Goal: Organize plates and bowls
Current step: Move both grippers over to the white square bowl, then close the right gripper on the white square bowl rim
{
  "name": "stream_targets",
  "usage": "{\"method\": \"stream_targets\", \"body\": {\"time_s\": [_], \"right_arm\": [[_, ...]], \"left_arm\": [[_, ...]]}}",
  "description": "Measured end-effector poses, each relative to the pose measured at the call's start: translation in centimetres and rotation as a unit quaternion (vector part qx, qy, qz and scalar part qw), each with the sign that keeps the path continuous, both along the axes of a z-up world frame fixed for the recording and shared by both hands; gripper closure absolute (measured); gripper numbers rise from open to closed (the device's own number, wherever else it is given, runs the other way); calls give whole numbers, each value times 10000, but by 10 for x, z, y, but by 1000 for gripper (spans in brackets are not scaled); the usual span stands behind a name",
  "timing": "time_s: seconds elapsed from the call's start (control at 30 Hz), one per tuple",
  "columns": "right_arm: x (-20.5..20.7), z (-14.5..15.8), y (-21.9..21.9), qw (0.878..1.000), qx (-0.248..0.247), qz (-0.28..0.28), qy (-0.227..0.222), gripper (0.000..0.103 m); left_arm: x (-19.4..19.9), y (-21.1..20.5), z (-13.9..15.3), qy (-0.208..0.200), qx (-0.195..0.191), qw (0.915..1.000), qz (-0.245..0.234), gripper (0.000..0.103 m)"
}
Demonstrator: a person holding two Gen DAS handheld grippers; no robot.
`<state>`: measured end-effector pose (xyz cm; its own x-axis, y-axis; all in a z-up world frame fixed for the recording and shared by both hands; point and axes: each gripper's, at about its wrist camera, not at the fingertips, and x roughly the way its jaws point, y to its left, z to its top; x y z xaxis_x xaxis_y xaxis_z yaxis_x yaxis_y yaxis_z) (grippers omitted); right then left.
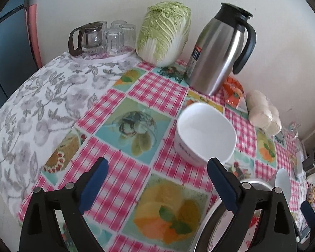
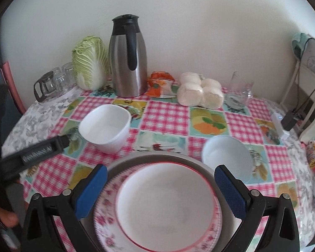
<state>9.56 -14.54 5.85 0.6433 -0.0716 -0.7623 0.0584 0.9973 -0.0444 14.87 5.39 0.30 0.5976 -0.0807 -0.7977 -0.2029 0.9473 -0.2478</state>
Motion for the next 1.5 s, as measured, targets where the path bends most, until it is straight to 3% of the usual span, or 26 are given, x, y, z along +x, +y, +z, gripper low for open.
{"method": "stream_targets", "body": {"time_s": [0.13, 0.27, 0.4, 0.47, 0.57, 0.7, 0.77, 0.93, 1.17, 1.3, 1.5], "right_arm": [[23, 5, 6, 9988, 466, -35, 168, 0], [53, 13, 13, 9965, 749, -112, 360, 0], [83, 14, 15, 9939, 910, -268, 567, 16], [97, 9, 15, 9922, 972, -348, 696, 18], [113, -2, 13, 9882, 1105, -473, 951, 26], [127, -14, 20, 9872, 984, -480, 1157, 33], [133, -21, 22, 9857, 984, -515, 1265, 34], [147, -40, 27, 9841, 850, -536, 1466, 56], [161, -67, 29, 9802, 856, -569, 1695, 76], [166, -78, 33, 9790, 782, -548, 1799, 89], [172, -89, 35, 9772, 778, -575, 1892, 93]], "left_arm": [[12, 6, -4, 72, -221, 9997, -120, 8], [25, 6, -7, 143, -104, 9996, -201, 8], [36, 9, -15, 201, -353, 9989, -241, 8], [42, 10, -18, 226, -505, 9981, -261, 10], [52, 12, -22, 274, -653, 9972, -246, 24], [63, 16, -30, 360, -911, 9949, -232, 31], [68, 16, -34, 393, -1024, 9936, -273, 40], [77, 14, -41, 428, -1159, 9916, -369, 55], [88, 4, -51, 495, -1294, 9890, -528, 80], [90, -1, -52, 481, -1251, 9896, -526, 85], [93, -4, -53, 479, -1159, 9908, -513, 85]]}}
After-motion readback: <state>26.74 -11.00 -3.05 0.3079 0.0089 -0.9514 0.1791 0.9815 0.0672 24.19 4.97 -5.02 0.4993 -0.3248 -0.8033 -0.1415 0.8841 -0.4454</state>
